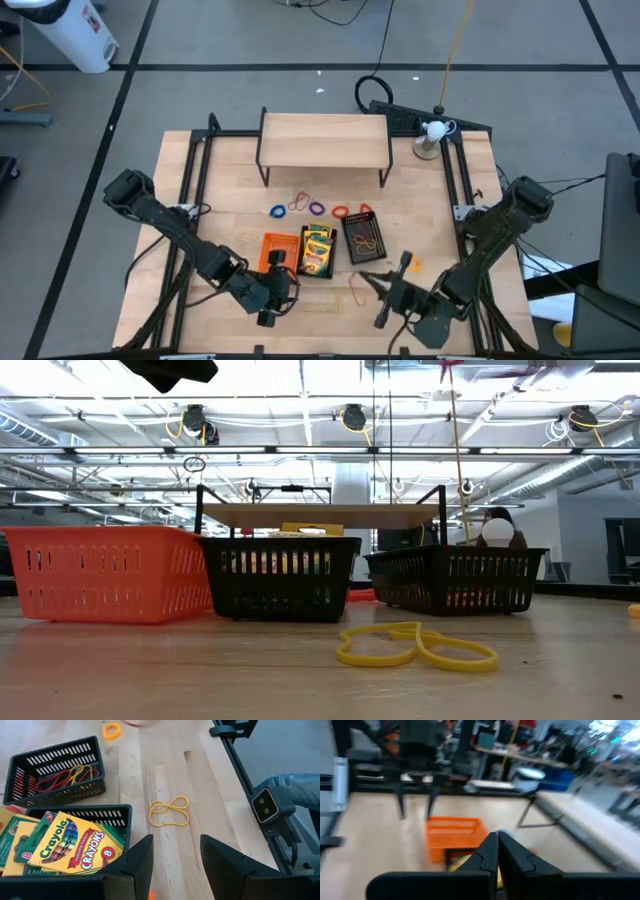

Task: Pick & Place Office Desk Supplies
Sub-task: Put the red rubber band into the right black bin

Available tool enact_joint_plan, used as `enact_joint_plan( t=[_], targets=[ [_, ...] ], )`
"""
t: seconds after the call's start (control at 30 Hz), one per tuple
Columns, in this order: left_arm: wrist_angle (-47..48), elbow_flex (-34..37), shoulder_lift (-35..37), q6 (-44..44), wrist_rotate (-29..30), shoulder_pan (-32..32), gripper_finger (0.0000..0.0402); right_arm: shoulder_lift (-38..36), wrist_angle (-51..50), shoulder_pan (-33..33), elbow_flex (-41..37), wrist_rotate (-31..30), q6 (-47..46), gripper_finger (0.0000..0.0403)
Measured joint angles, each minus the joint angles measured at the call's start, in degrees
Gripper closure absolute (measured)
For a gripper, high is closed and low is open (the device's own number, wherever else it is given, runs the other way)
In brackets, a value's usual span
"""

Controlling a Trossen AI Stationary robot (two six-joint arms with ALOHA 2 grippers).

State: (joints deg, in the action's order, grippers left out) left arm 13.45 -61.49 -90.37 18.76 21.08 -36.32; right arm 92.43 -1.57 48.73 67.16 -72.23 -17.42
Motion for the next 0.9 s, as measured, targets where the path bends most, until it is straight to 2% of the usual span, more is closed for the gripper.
enact_joint_plan(
  t=[0.17, 0.37, 0.67, 0.9],
  targets=[
    [0.0, 0.0, 0.0, -0.02, 0.02, 1.18, 0.0238, -3.14, -0.43, -1.75, 0.0, -5.51, 8.5, 0.0403],
    [0.0, 0.0, 0.0, -0.04, 0.02, 2.59, 0.0238, -3.84, -0.79, -5.09, -0.75, -5.77, 11.26, 0.0403],
    [0.02, 0.0, 0.0, 0.11, -0.03, 2.97, 0.0238, -3.83, -0.87, -9.69, -8.52, -5.66, 2.87, 0.0403],
    [0.04, 0.0, 0.0, 1.27, -0.11, 2.82, 0.0238, -3.81, -0.2, -11.59, -11.16, -5.55, -1.61, 0.0403]
  ],
)
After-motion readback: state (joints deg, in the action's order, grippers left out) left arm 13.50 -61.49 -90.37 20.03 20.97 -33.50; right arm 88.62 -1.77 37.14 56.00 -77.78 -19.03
